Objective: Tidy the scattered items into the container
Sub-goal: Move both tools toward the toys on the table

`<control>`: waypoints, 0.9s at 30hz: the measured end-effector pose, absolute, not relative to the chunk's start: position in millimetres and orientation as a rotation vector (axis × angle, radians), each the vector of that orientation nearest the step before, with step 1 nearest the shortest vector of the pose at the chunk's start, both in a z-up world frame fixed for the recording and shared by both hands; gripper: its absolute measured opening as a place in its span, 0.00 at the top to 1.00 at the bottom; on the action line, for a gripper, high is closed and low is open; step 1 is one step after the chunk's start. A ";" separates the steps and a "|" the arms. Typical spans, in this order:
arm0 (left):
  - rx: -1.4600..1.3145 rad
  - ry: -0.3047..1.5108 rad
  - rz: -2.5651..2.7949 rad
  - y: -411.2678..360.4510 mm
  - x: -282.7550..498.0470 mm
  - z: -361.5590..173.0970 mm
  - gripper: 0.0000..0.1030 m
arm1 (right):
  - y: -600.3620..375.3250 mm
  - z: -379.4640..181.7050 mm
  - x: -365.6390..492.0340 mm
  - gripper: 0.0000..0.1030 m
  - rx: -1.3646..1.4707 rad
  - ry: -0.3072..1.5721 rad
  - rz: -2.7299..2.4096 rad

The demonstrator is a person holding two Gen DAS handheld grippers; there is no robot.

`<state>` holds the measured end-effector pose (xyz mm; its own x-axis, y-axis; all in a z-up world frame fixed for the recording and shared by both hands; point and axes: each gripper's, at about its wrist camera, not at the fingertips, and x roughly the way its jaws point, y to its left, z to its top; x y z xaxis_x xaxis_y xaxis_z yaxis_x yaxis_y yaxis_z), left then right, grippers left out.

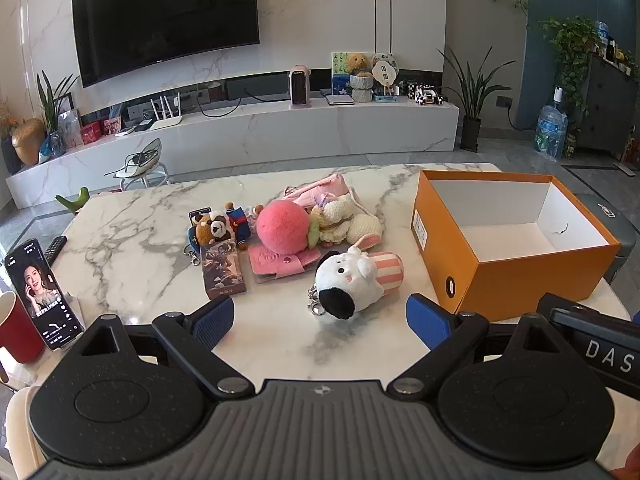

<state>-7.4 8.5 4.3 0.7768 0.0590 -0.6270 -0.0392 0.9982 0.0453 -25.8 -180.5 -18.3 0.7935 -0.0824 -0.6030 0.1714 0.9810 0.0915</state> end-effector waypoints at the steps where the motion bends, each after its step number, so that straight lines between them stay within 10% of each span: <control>1: 0.034 0.678 0.054 8.2 -7.7 4.0 0.00 | -180.4 -18.4 -26.0 0.00 0.143 0.641 -0.138; 27: 0.010 0.714 0.058 11.3 -4.0 -4.4 0.00 | -179.9 -23.5 -25.6 0.00 0.132 0.662 -0.132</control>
